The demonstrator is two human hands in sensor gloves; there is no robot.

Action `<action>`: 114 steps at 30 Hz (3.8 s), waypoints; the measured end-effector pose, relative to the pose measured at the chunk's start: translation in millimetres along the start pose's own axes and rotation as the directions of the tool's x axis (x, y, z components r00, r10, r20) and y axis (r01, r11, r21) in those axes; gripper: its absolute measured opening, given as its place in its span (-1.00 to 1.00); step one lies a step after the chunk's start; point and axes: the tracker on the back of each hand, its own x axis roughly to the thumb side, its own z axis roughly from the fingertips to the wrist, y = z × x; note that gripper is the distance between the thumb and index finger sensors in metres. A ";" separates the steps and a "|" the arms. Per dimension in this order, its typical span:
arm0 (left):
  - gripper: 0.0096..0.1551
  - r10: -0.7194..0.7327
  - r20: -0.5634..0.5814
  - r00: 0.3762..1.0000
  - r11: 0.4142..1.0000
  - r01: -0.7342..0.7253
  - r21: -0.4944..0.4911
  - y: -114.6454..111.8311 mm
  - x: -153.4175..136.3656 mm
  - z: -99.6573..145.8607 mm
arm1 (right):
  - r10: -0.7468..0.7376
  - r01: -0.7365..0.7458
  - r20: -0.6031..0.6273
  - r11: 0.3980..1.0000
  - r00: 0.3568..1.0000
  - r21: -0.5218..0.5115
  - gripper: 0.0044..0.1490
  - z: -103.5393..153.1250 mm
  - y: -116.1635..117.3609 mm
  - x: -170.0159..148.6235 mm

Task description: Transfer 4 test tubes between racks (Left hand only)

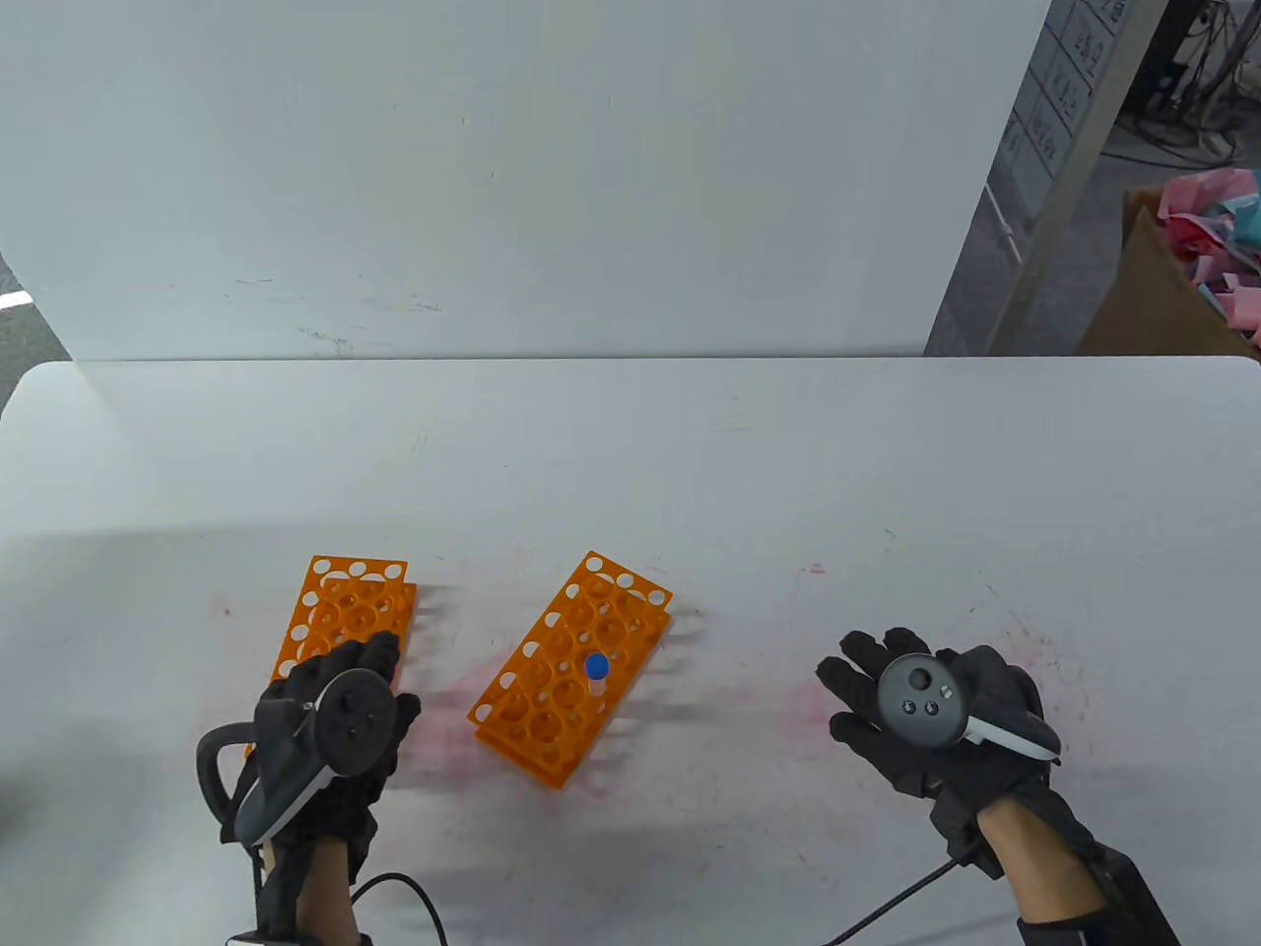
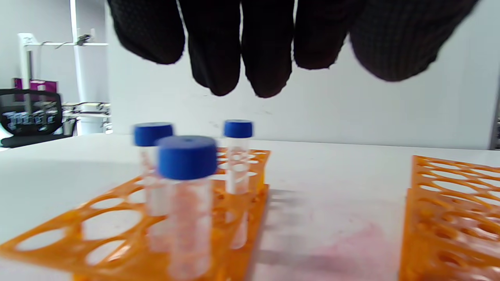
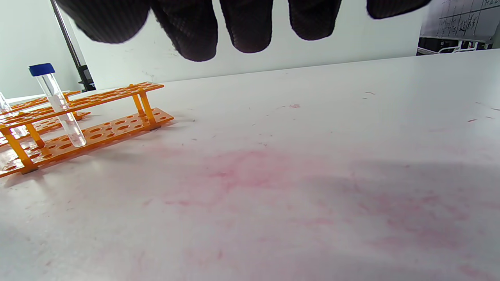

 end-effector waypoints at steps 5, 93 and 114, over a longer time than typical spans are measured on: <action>-0.25 -0.011 0.095 0.995 0.999 0.008 0.032 -6.9 32.8 -4.4 | 0.003 -0.003 -0.002 1.000 1.000 0.004 -0.22 -0.1 0.2 0.4; -0.39 0.172 0.058 0.983 0.896 -0.181 0.405 -1.1 44.2 3.2 | 0.003 -0.003 0.014 0.999 1.000 0.037 -0.23 0.0 0.7 3.7; -0.40 0.303 -0.072 0.950 0.783 -0.205 0.588 21.7 -32.0 27.2 | -0.017 0.017 0.003 0.999 1.000 0.032 -0.23 -0.3 -0.4 -2.5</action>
